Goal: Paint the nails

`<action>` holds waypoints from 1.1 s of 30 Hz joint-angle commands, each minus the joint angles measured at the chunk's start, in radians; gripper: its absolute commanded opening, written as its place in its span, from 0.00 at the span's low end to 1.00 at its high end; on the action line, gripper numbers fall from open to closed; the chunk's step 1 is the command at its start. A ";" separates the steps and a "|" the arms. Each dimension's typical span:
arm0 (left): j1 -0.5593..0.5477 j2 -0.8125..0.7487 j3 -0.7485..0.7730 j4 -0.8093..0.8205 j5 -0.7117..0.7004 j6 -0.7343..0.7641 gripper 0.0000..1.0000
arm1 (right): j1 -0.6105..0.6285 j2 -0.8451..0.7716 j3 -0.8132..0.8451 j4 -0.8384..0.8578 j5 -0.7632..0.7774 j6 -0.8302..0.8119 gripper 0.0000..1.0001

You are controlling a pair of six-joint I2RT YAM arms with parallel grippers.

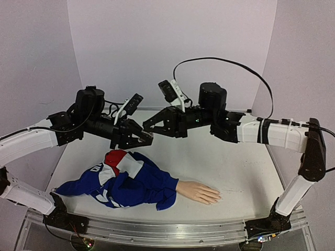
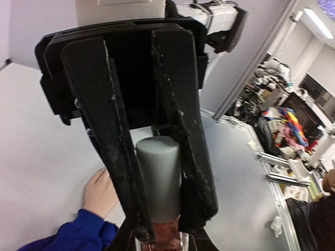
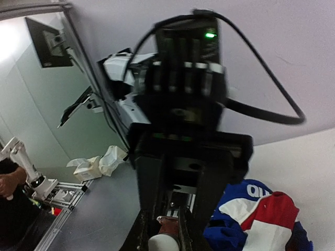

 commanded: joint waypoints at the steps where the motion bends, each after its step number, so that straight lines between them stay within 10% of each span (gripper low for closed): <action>1: -0.031 0.033 0.119 0.168 0.294 0.001 0.00 | -0.034 -0.142 -0.106 0.011 -0.221 -0.039 0.00; 4: -0.077 0.039 0.091 0.169 0.026 0.058 0.00 | -0.049 -0.193 -0.155 -0.029 -0.120 -0.049 0.04; 12: -0.160 0.098 0.036 0.181 -0.749 0.142 0.00 | -0.075 -0.436 -0.319 -0.279 0.691 -0.063 0.86; 33: -0.218 0.186 0.018 0.229 -0.935 0.083 0.00 | 0.109 -0.116 -0.003 -0.318 1.032 0.271 0.62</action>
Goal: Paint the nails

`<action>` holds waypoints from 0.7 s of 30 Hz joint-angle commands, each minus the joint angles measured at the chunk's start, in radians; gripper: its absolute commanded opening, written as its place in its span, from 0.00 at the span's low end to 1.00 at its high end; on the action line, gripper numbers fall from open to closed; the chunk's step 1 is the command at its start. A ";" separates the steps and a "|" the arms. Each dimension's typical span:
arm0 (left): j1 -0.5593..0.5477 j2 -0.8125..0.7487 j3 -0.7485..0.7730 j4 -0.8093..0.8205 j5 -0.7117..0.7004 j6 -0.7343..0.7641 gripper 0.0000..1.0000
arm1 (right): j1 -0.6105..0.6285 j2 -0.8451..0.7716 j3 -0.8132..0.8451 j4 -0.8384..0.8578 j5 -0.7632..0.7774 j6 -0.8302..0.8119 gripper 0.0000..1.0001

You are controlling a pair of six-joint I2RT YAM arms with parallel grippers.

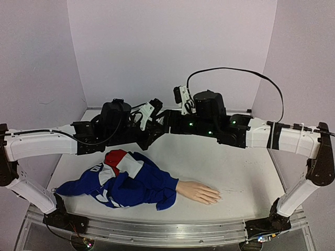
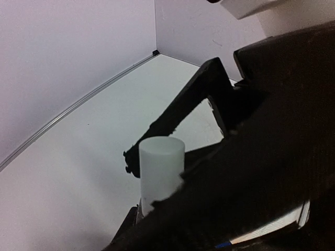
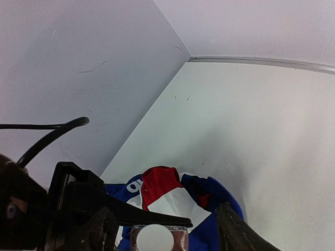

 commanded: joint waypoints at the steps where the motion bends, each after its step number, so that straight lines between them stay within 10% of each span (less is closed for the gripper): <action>1: -0.010 -0.005 -0.007 0.068 -0.028 -0.006 0.00 | 0.019 0.018 0.044 0.060 0.077 0.038 0.59; 13: -0.009 -0.049 -0.011 0.073 0.173 -0.051 0.00 | -0.018 -0.019 -0.041 0.106 -0.041 -0.044 0.00; 21: 0.063 -0.155 -0.006 0.117 1.050 0.000 0.00 | -0.136 -0.074 -0.104 0.252 -1.160 -0.326 0.00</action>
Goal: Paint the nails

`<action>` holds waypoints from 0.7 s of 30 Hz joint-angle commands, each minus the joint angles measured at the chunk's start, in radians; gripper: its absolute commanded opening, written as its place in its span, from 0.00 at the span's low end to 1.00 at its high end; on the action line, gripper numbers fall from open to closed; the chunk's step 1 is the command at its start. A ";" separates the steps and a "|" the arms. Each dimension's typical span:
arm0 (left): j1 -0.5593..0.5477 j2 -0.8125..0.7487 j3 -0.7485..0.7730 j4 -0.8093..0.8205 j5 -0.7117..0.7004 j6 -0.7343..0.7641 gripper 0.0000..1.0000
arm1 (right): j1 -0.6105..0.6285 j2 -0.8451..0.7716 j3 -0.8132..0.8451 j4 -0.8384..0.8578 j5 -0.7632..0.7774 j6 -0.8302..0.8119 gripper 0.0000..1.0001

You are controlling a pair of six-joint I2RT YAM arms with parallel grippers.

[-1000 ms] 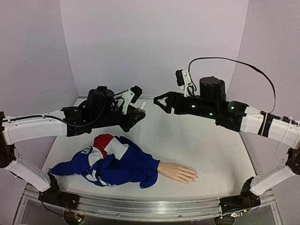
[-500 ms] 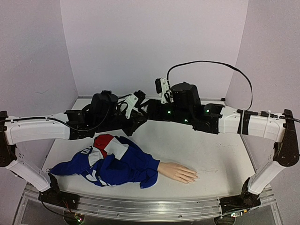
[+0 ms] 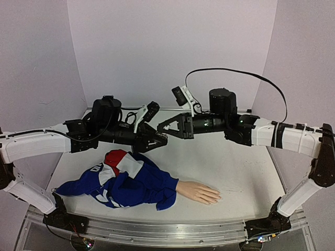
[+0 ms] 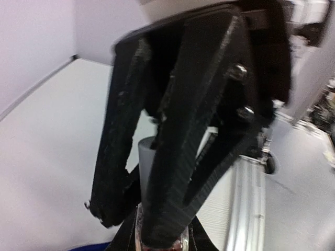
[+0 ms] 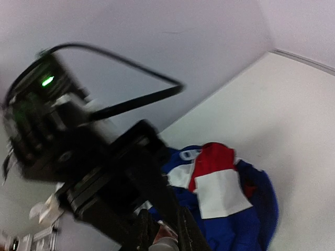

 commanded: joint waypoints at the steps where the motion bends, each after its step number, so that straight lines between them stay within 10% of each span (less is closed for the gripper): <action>1: 0.019 -0.112 0.044 0.118 0.740 0.021 0.00 | -0.027 -0.039 -0.001 0.101 -0.703 -0.183 0.00; 8: 0.033 -0.127 0.053 0.119 0.809 -0.010 0.00 | -0.028 -0.061 -0.049 0.100 -0.694 -0.190 0.01; 10: 0.033 -0.128 0.043 0.118 0.737 -0.002 0.00 | -0.030 -0.091 -0.062 0.094 -0.570 -0.190 0.25; 15: 0.015 -0.098 0.015 0.110 0.136 -0.007 0.00 | -0.047 -0.178 -0.042 -0.098 0.004 -0.186 0.76; 21: -0.042 -0.051 -0.002 0.111 -0.243 0.006 0.00 | -0.042 -0.201 -0.036 -0.092 0.228 0.002 0.84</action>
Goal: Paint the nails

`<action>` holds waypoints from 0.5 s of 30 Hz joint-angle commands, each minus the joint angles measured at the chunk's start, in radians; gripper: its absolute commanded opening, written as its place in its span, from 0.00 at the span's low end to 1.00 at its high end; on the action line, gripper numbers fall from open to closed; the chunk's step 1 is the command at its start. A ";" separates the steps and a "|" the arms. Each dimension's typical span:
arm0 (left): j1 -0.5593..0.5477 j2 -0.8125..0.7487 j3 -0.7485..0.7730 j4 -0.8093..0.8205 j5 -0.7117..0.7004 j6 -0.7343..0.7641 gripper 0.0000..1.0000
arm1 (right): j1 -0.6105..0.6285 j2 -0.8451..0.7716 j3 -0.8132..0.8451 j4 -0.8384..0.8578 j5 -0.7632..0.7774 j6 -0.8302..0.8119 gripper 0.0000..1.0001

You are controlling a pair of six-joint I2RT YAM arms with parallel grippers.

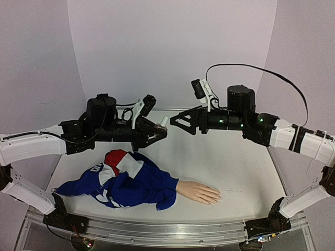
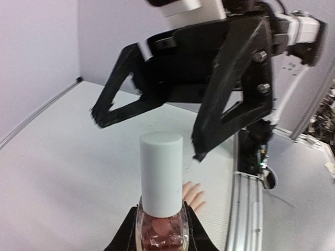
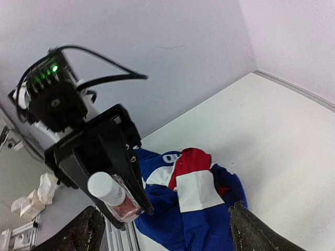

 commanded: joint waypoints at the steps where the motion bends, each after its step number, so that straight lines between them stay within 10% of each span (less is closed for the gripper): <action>1: -0.047 0.019 -0.003 0.059 -0.335 0.024 0.00 | 0.020 -0.018 0.034 0.009 0.243 0.148 0.84; 11: -0.074 0.064 0.007 0.062 -0.457 0.021 0.00 | 0.145 0.127 0.152 0.008 0.494 0.251 0.67; 15: -0.083 0.059 0.002 0.062 -0.468 0.003 0.00 | 0.178 0.173 0.164 0.057 0.523 0.286 0.43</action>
